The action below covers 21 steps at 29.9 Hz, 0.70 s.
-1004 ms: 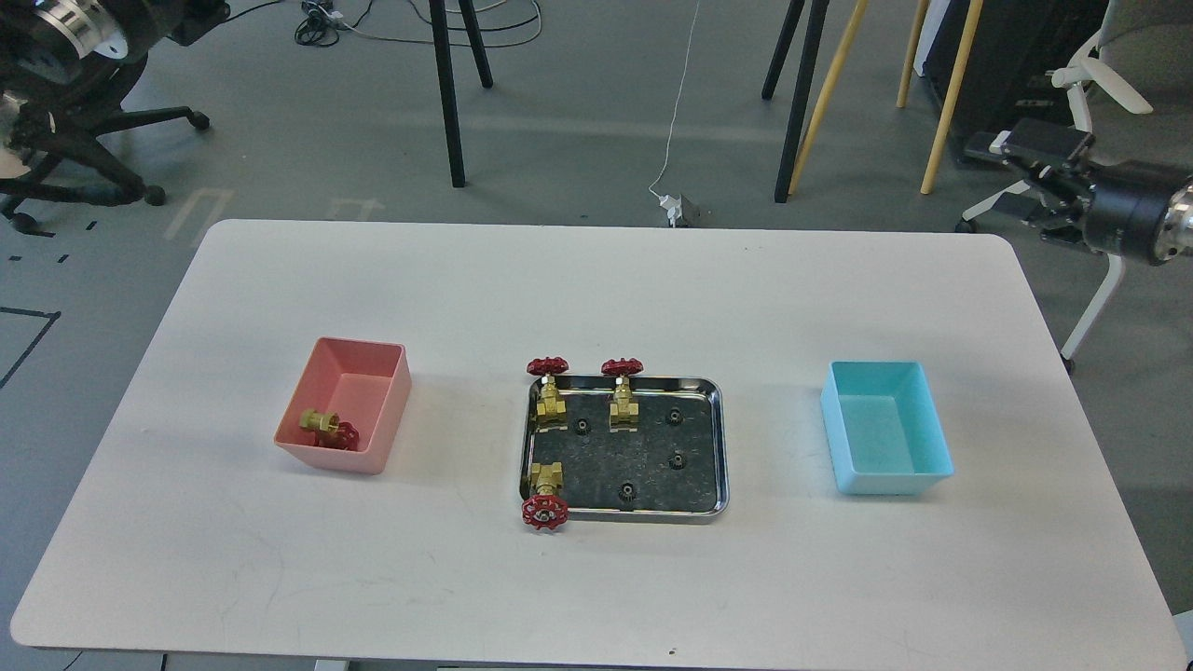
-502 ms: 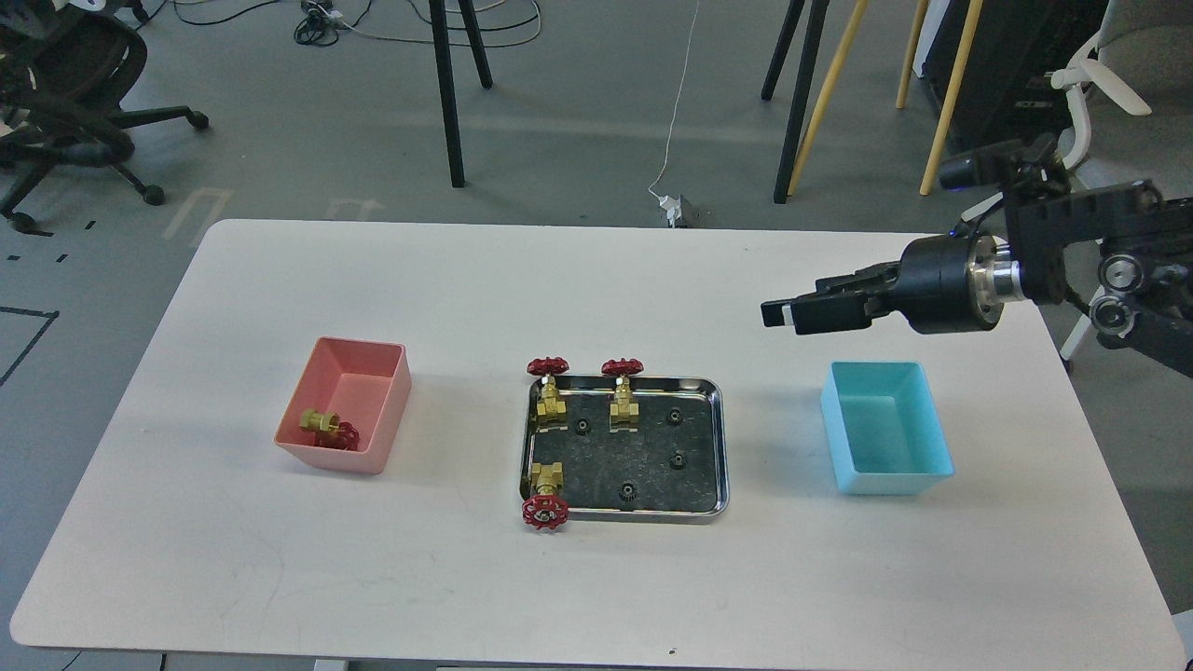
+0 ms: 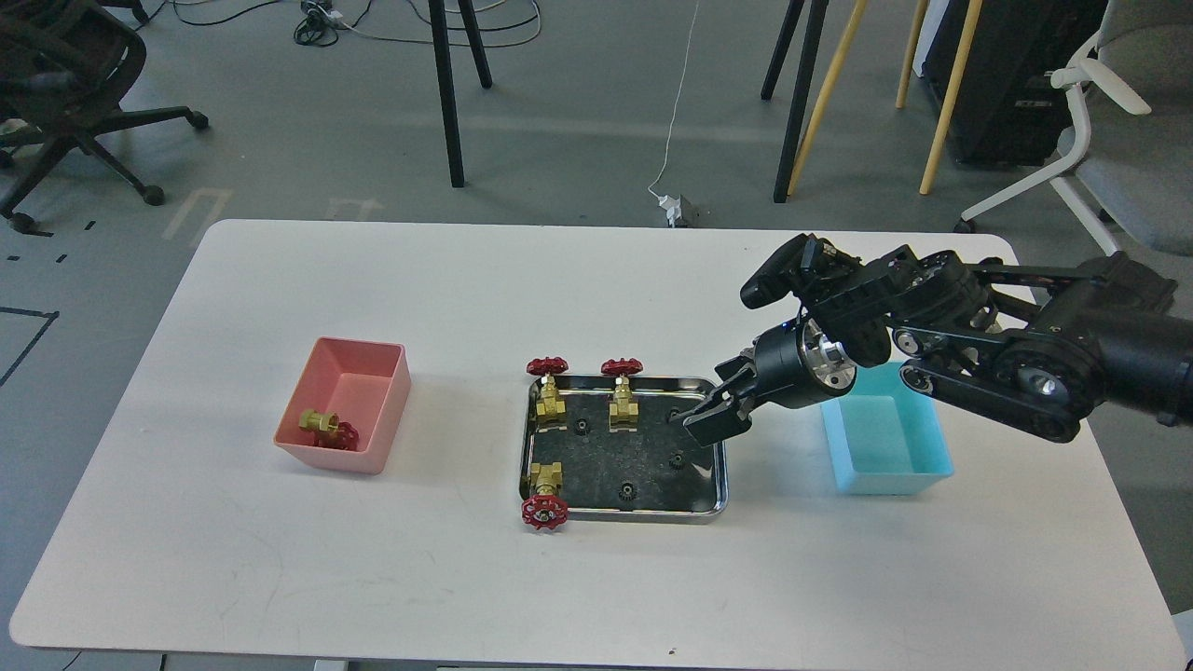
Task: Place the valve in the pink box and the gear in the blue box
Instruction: 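Move the right gripper over the tray toward a black gear, then lower the right gripper and grasp the small black gear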
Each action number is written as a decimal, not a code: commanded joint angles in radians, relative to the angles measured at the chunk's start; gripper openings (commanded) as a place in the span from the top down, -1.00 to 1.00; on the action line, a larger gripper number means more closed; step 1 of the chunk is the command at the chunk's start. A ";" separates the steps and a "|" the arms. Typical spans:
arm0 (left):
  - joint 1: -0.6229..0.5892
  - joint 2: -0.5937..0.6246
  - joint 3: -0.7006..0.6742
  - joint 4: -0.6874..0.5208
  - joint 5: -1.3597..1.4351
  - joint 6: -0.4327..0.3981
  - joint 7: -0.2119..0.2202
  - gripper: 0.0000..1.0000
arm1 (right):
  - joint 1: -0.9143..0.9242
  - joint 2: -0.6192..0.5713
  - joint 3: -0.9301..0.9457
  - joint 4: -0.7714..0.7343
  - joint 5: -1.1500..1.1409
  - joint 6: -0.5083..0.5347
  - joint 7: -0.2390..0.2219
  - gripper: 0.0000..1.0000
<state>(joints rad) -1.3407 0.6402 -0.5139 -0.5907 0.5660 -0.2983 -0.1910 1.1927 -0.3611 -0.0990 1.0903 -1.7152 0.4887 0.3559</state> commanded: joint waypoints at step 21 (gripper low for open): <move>-0.051 0.004 0.000 0.028 0.002 0.005 -0.005 -1.00 | -0.076 0.238 -0.100 -0.270 -0.046 0.000 0.003 -0.97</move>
<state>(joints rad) -1.3877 0.6429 -0.5127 -0.5641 0.5667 -0.2943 -0.1965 1.1267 -0.1268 -0.1930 0.8326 -1.7464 0.4885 0.3575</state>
